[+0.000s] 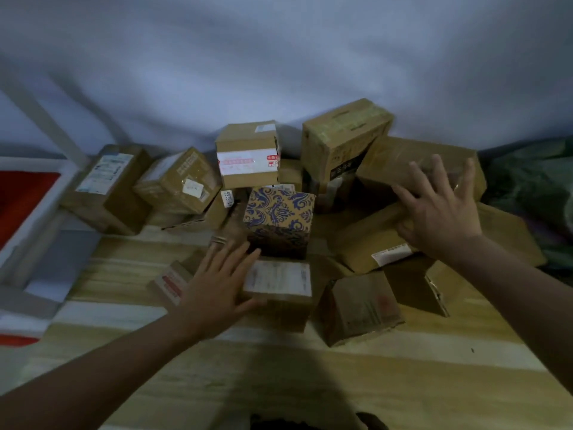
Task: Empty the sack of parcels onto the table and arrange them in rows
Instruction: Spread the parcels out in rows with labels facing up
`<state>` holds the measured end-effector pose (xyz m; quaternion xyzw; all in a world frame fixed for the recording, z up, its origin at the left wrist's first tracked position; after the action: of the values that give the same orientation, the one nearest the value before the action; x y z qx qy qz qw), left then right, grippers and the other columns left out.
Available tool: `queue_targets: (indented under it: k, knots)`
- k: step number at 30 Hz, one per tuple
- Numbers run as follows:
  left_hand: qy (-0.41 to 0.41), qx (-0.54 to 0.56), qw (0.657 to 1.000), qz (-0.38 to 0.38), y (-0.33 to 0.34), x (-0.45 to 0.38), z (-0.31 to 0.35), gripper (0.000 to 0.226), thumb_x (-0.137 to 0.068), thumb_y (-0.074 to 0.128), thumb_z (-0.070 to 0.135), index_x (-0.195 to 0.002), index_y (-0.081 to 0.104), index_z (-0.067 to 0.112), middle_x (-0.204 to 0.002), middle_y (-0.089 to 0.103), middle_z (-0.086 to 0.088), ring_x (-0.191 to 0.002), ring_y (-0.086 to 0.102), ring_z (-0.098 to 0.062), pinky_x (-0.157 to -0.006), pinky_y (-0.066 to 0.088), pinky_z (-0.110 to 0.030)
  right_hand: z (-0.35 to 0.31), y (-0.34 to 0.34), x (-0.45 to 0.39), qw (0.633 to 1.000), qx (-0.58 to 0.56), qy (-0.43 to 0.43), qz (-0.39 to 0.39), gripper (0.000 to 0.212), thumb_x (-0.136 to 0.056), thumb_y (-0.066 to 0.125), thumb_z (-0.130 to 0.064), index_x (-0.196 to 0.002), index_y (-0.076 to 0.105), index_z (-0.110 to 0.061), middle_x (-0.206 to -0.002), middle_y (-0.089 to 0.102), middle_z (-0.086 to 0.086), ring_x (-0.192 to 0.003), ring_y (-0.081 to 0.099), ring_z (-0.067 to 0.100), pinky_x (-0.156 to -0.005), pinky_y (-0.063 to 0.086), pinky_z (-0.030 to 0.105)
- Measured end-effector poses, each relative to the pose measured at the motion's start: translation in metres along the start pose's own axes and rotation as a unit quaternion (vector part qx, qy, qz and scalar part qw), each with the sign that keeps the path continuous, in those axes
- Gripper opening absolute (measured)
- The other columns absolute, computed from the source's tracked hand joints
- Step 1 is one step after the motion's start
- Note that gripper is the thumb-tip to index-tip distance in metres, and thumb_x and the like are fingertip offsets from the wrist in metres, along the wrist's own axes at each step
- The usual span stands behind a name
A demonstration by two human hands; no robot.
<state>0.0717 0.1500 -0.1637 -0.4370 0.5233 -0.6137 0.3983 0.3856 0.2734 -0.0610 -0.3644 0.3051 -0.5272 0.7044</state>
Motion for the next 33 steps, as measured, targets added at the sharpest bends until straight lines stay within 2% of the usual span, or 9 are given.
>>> queue_targets:
  k: [3,7,10,15,19,24,26,29,33]
  knots:
    - [0.016,0.004,0.999,0.029,0.014,0.027,-0.006,0.092,-0.089,0.029,0.078,-0.154,0.028,0.014,-0.159,0.029,-0.012,-0.150,0.016,-0.028,-0.121,0.009,-0.048,-0.018,-0.015,-0.001,0.998,-0.037,-0.026,0.051,0.082,-0.081,0.052,-0.072,-0.148,0.043,-0.027,-0.165,0.015,0.013,-0.151,0.002,0.040,-0.116,-0.001,0.069]
    - [0.055,-0.016,0.991,0.119,-0.044,-0.023,0.016,0.099,-0.082,0.034,0.084,-0.155,0.024,0.018,-0.163,0.017,-0.012,-0.151,0.011,-0.031,-0.122,0.009,-0.052,-0.053,-0.045,-0.026,0.988,-0.096,-0.066,0.098,0.091,-0.080,0.051,-0.075,-0.155,0.027,-0.028,-0.165,0.014,0.013,-0.152,0.004,0.040,-0.116,0.003,0.068]
    - [0.085,-0.080,0.983,0.141,-0.089,-0.089,0.050,0.104,-0.075,0.037,0.088,-0.156,0.023,0.023,-0.165,0.006,-0.013,-0.151,0.003,-0.037,-0.120,0.006,-0.058,-0.088,-0.078,-0.060,0.982,-0.088,-0.106,0.132,0.093,-0.081,0.051,-0.073,-0.157,0.019,-0.030,-0.166,0.011,0.013,-0.152,0.003,0.040,-0.115,0.003,0.070]
    - [-0.041,-0.178,0.979,0.095,-0.124,-0.178,0.019,0.111,-0.068,0.030,0.095,-0.156,0.015,0.031,-0.164,-0.016,-0.011,-0.147,-0.015,-0.045,-0.110,-0.007,-0.073,-0.126,-0.091,-0.129,0.986,-0.057,-0.140,0.074,0.098,-0.082,0.049,-0.074,-0.158,0.004,-0.032,-0.167,-0.008,0.008,-0.150,-0.014,0.043,-0.110,-0.001,0.076]
    - [-0.094,-0.155,0.983,0.030,-0.113,-0.186,-0.036,0.104,-0.064,0.029,0.097,-0.150,0.025,0.039,-0.164,-0.003,-0.006,-0.145,0.006,-0.047,-0.107,0.011,-0.076,-0.116,-0.057,-0.146,0.990,-0.048,-0.133,0.003,0.073,-0.086,0.050,-0.068,-0.149,0.037,-0.032,-0.166,-0.011,0.004,-0.149,0.000,0.046,-0.110,0.015,0.074]
    - [-0.042,-0.155,0.984,0.072,-0.107,-0.145,-0.030,0.096,-0.073,0.025,0.092,-0.148,0.032,0.033,-0.161,0.017,-0.005,-0.143,0.019,-0.041,-0.108,0.017,-0.073,-0.058,-0.035,-0.119,0.994,-0.042,-0.081,0.051,0.059,-0.085,0.059,-0.056,-0.133,0.054,-0.022,-0.165,0.002,0.011,-0.141,0.027,0.048,-0.103,0.033,0.068]
    - [0.004,-0.167,0.982,0.088,-0.100,-0.127,-0.021,0.090,-0.078,0.023,0.089,-0.143,0.045,0.030,-0.157,0.030,-0.005,-0.143,0.024,-0.039,-0.108,0.015,-0.073,-0.032,-0.021,-0.111,0.996,-0.043,-0.054,0.048,0.059,-0.082,0.064,-0.051,-0.132,0.056,-0.022,-0.164,0.006,0.013,-0.137,0.031,0.047,-0.102,0.034,0.067]
    - [0.087,-0.168,0.977,0.100,-0.080,-0.097,-0.006,0.082,-0.085,0.027,0.084,-0.121,0.067,0.022,-0.147,0.046,-0.004,-0.142,0.031,-0.038,-0.108,0.013,-0.073,-0.009,-0.004,-0.105,0.998,-0.040,-0.033,0.027,0.065,-0.081,0.067,-0.051,-0.139,0.051,-0.029,-0.165,0.003,0.009,-0.141,0.025,0.044,-0.107,0.028,0.065]
    - [0.115,-0.137,0.978,0.104,-0.064,-0.065,-0.012,0.078,-0.086,0.033,0.081,-0.109,0.073,0.018,-0.145,0.050,-0.003,-0.143,0.033,-0.036,-0.111,0.018,-0.069,-0.015,-0.017,-0.089,0.993,-0.098,-0.046,0.049,0.062,-0.087,0.058,-0.057,-0.140,0.053,-0.026,-0.164,0.015,0.010,-0.149,0.016,0.040,-0.117,0.015,0.064]
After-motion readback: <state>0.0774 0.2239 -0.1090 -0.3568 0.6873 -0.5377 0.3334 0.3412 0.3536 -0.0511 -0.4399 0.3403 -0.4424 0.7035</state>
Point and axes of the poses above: each hand's wrist, its own x-axis away from the middle knuckle, its own y-axis out of the palm, z = x × y, the point moved 10 cm from there along -x, towards the middle knuckle
